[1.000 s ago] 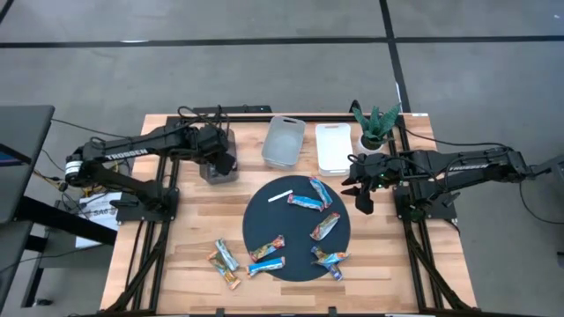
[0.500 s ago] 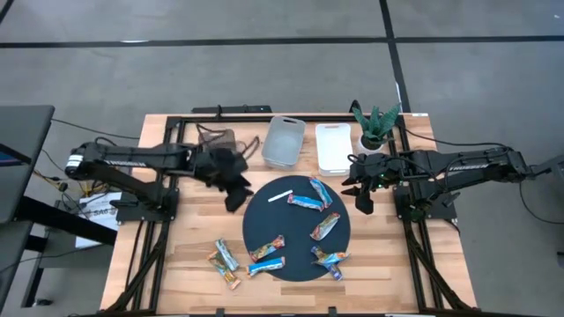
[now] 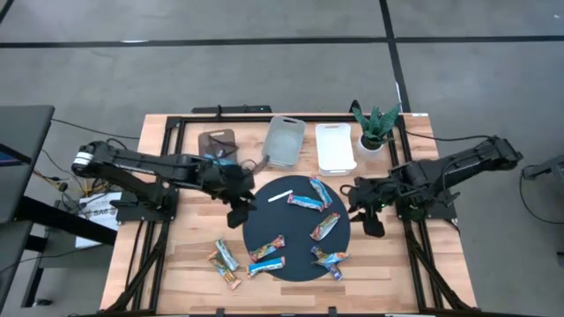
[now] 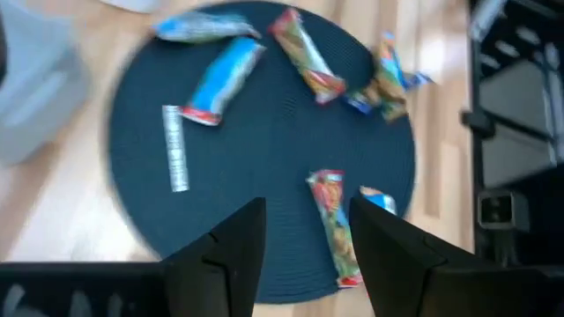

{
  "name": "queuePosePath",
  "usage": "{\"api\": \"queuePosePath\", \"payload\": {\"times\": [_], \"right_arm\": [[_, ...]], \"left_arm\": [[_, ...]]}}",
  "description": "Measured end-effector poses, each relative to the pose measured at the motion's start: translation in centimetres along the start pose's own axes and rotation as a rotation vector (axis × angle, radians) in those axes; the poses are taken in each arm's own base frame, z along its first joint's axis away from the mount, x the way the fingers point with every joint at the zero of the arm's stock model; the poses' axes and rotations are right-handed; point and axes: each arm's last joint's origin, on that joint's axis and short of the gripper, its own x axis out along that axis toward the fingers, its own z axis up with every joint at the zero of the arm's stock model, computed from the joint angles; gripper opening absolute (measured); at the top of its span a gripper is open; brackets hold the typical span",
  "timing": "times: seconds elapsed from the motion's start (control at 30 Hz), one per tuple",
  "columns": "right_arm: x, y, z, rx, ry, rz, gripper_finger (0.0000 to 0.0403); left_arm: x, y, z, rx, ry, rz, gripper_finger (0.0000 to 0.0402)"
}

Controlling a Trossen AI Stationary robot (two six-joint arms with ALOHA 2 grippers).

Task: Pick and place Granola Bars by type
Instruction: Put the blue granola bar into the black bin

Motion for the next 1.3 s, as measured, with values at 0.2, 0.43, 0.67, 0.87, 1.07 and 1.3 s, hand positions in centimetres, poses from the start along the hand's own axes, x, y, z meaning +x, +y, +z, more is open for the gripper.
{"api": "queuePosePath", "payload": {"times": [0.2,0.43,0.67,0.87,1.07,1.3], "right_arm": [[1.1,2.0,0.7,0.223,0.051,0.028,0.0127],[4.3,5.8,0.5,0.408,0.139,0.057,0.0127],[8.8,8.9,-0.1,0.613,0.167,0.042,0.0127],[11.8,9.2,-0.6,0.725,0.176,-0.03,0.0127],[14.1,9.4,-1.2,0.723,0.218,-0.051,0.0127],[16.0,10.0,-1.4,0.711,0.234,-0.001,0.0127]], "left_arm": [[2.0,0.0,-0.1,0.026,0.059,-0.002,0.0158],[1.9,-1.0,-0.6,0.071,0.049,0.013,0.0158],[1.0,-2.2,-1.4,0.088,0.038,0.032,0.0158],[-0.4,-2.8,-1.9,0.073,0.009,0.063,0.0158],[-1.8,-2.6,-2.3,0.06,-0.005,0.085,0.0158],[-2.9,-2.2,-2.4,0.042,-0.031,0.116,0.0158]]}}
